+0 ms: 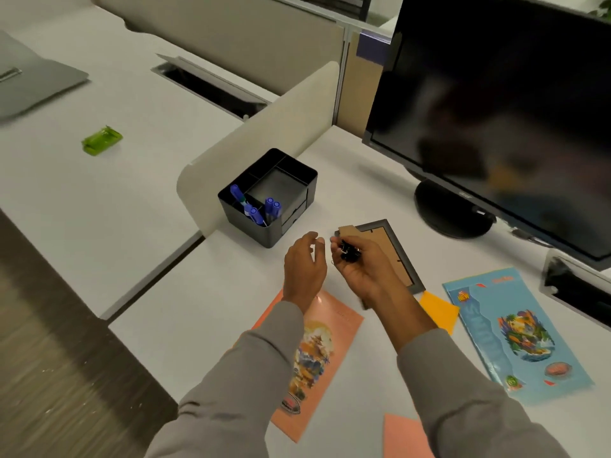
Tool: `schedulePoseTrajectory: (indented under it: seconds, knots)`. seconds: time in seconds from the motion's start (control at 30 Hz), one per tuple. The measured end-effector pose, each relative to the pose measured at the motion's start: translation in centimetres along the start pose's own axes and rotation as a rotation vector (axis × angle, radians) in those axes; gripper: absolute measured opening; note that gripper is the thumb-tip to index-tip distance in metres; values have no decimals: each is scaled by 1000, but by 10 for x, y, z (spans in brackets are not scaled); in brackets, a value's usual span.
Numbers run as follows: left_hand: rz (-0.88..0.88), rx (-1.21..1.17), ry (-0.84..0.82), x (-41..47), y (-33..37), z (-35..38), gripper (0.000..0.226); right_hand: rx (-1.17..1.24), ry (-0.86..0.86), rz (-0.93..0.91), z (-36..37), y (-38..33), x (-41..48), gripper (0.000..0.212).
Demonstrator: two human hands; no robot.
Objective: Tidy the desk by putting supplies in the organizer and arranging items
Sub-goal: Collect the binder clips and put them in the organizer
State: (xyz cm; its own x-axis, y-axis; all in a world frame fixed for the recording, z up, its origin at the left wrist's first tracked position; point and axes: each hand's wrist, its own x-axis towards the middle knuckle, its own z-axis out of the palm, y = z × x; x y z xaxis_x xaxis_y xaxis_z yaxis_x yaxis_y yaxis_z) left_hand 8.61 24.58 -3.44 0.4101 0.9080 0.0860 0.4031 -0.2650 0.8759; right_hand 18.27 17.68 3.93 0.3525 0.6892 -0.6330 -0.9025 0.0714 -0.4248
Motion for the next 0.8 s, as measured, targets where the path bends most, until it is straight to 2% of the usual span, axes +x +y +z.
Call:
schedulePoseTrajectory:
  seconds: [0.1, 0.3, 0.47, 0.8]
  knots:
    - [44, 107, -75, 9, -18, 3, 38, -41, -21, -2, 19, 0, 16, 4]
    - [211, 346, -128, 21, -42, 4, 40, -119, 16, 8, 50, 4, 42, 16]
    - [330, 548, -243, 31, -61, 5, 49, -118, 67, 14, 63, 11, 65, 21]
    - [349, 402, -200, 29, -66, 3, 47, -132, 154, -16, 72, 26, 99, 7]
